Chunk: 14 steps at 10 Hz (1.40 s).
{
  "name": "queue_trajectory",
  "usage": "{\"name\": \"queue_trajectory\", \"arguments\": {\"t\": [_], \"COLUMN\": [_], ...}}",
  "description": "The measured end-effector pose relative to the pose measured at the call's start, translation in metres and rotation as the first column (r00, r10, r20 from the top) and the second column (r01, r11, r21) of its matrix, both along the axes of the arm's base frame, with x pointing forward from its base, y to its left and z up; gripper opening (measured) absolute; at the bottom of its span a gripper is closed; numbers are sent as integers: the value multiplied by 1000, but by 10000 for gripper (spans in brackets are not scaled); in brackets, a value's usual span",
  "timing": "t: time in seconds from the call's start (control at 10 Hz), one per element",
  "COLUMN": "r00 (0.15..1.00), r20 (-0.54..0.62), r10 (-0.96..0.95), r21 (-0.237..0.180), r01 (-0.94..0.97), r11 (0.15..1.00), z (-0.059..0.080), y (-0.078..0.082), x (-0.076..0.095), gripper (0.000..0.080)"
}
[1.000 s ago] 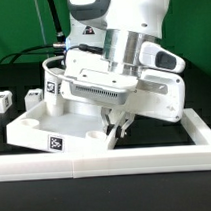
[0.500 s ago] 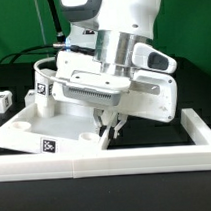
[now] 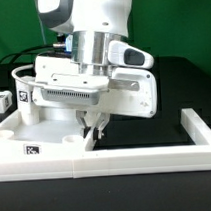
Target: Assemble square table
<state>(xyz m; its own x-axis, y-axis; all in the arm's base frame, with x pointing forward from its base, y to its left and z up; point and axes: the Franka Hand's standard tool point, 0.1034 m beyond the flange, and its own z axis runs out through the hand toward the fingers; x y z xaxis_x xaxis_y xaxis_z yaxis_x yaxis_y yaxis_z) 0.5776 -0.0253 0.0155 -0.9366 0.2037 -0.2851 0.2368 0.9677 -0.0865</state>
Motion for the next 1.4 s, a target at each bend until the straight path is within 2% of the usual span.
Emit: {"name": "queue_trajectory", "arguments": {"t": [0.3,1.0,1.1,1.4], "r00": [991,992,993,995], "r20": [-23,-22,-20,-12], "r10": [130,126,117,99], "r21": [-40,-39,-36,-17], "r01": [-131,-127,-117,-100], "r11": [991,991,992,995], "z": [-1,-1,-1,-2], "y": [-3,-4,-2,19], "x": [-2,-2,-2,-2], "gripper": [63,63,63,63]}}
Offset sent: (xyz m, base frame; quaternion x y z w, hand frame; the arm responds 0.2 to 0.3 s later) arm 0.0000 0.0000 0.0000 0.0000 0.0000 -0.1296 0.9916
